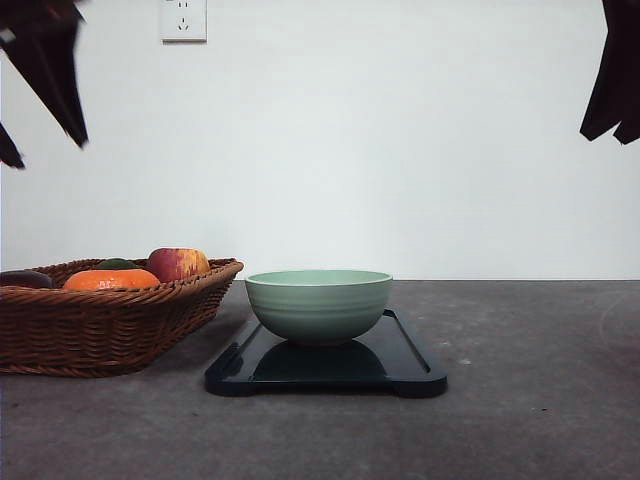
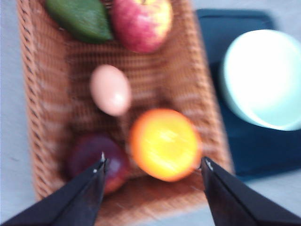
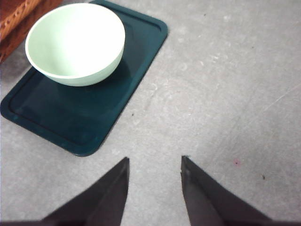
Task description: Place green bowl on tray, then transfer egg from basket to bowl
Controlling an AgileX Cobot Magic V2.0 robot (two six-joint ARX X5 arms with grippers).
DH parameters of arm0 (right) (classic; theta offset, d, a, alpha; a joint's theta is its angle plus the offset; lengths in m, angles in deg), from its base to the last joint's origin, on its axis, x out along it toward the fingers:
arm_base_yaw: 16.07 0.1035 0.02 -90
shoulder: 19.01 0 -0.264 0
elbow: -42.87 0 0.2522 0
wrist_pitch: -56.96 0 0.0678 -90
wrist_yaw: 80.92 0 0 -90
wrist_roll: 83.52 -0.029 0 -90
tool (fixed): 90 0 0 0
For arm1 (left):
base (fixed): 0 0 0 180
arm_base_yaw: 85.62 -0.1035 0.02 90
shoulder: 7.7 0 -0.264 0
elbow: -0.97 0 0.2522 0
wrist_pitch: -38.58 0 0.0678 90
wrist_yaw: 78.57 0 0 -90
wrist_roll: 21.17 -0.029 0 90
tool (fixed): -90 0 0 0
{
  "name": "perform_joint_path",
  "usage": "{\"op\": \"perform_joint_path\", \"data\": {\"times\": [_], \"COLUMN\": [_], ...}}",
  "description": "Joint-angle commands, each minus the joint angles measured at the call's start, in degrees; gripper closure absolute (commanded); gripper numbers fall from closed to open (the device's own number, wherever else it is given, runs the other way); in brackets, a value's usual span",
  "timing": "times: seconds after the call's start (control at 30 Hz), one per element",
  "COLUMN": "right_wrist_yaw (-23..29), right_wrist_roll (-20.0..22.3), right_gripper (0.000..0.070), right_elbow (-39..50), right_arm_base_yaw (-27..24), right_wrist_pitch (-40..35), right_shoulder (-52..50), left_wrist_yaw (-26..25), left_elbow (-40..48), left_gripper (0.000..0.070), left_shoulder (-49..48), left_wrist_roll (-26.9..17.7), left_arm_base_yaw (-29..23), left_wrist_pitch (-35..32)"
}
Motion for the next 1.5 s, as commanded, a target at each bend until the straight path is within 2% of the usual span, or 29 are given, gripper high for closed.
{"op": "perform_joint_path", "data": {"times": [0.0,0.27,0.53,0.6,1.27,1.47], "right_wrist_yaw": [0.1,-0.2,-0.2,-0.2,-0.2,-0.2], "right_wrist_roll": [-1.0,-2.1,-2.1,-2.1,-3.6,-3.6], "right_gripper": [0.0486,0.0486,0.0486,0.0486,0.0485,0.0486], "right_elbow": [-0.4,-0.4,-0.4,-0.4,-0.4,-0.4], "right_arm_base_yaw": [0.3,0.3,0.3,0.3,0.3,0.3], "right_wrist_pitch": [-0.3,-0.4,-0.4,-0.4,-0.4,-0.4], "right_shoulder": [0.2,0.2,0.2,0.2,0.2,0.2], "left_wrist_yaw": [2.6,3.5,4.8,4.8,4.8,4.8], "left_elbow": [-3.2,-11.9,-12.9,-12.9,-12.9,-12.9], "left_gripper": [0.0307,0.0301,0.0294,0.0268,0.0259,0.0284], "left_shoulder": [3.6,17.0,24.6,26.0,33.3,33.3], "left_wrist_roll": [-2.5,-3.7,-3.9,-3.9,-3.6,-3.2], "left_arm_base_yaw": [0.3,0.3,0.3,0.3,0.3,0.3], "left_wrist_pitch": [0.2,0.2,-2.4,-3.1,-5.2,-5.4]}}
